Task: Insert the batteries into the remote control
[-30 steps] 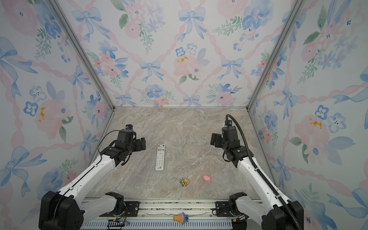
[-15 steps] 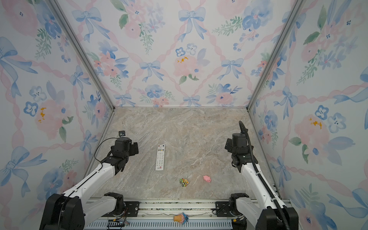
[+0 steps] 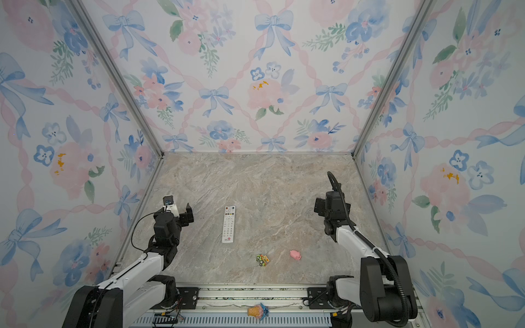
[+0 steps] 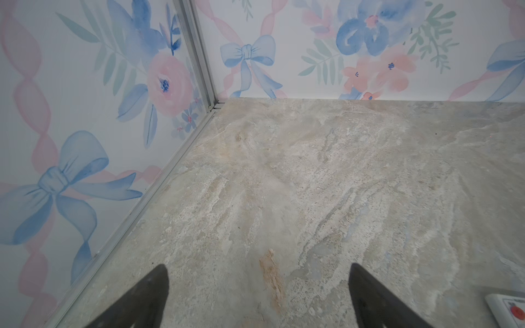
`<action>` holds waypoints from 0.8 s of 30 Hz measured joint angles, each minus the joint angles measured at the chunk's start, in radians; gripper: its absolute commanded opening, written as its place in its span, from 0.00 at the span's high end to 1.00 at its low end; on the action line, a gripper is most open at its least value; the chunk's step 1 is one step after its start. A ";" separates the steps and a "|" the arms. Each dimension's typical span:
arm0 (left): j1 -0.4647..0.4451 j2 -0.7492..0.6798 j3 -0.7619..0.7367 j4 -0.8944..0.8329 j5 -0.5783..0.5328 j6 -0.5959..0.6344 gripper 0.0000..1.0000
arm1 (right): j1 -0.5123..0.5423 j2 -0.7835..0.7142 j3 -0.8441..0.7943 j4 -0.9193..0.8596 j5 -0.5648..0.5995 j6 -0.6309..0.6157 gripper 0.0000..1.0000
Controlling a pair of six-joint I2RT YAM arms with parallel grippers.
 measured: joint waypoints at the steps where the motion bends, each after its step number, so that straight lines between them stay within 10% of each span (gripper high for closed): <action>1: 0.005 0.035 -0.002 0.045 -0.001 0.000 0.02 | -0.002 0.025 0.000 0.032 -0.006 -0.005 0.03; 24: 0.030 0.520 -0.003 0.584 0.067 0.001 0.02 | -0.037 0.203 -0.021 0.367 -0.104 -0.046 0.03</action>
